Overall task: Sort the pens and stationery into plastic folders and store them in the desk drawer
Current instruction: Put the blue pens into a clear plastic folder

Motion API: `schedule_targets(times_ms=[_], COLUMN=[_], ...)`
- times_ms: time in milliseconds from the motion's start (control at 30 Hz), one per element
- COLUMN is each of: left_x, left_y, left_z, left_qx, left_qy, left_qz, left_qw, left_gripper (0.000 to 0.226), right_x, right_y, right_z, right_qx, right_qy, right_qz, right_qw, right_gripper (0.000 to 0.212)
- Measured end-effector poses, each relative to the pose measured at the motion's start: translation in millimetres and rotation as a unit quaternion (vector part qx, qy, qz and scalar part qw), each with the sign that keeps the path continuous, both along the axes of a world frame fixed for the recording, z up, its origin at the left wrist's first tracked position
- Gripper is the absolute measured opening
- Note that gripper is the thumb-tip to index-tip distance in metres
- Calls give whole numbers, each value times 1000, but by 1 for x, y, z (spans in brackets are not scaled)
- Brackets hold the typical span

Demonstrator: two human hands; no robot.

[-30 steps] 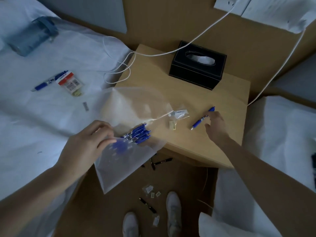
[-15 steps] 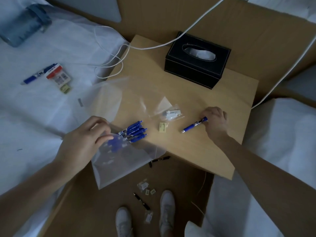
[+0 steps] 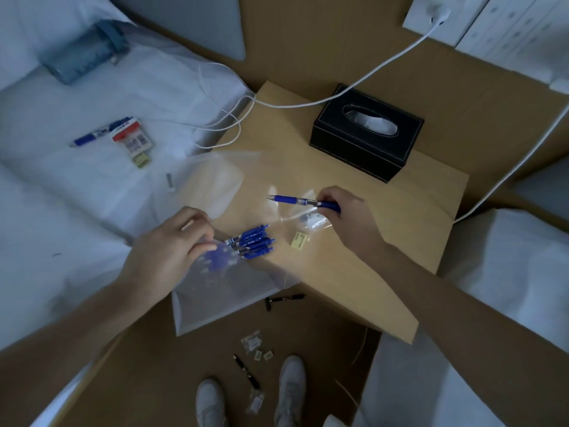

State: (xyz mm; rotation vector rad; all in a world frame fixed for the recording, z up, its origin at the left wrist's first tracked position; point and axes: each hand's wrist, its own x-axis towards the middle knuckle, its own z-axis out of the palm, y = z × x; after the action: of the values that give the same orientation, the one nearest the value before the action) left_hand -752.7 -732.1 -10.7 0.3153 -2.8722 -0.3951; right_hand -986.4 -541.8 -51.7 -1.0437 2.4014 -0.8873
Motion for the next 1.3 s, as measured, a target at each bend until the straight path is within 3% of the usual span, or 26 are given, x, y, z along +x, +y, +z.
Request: schedule_targets(times_ms=[200, 400, 600, 733, 1067, 1300], left_x=[6, 14, 18, 21, 42, 75], left_y=[-3, -4, -10, -17, -40, -85], left_z=[-7, -15, -20, -16, 20, 88], left_qx=[16, 38, 54, 57, 77, 12], left_qy=[4, 23, 33, 35, 38, 36], left_qz=[27, 50, 54, 68, 99, 153], left_qw=[1000, 998, 997, 995, 991, 988], left_gripper=[31, 29, 20, 20, 11, 19], right_x=[39, 52, 57, 63, 59, 51], right_y=[-60, -93, -114, -114, -135, -166], right_z=[-31, -51, -69, -79, -25, 33], right_qx=[11, 30, 85, 63, -91, -125], right_qy=[-66, -51, 127, 222, 70, 70], right_qz=[115, 154, 265, 265, 189, 171], right_qw=[991, 986, 952, 936, 975, 975], right_gripper=[28, 30, 23, 28, 22, 20])
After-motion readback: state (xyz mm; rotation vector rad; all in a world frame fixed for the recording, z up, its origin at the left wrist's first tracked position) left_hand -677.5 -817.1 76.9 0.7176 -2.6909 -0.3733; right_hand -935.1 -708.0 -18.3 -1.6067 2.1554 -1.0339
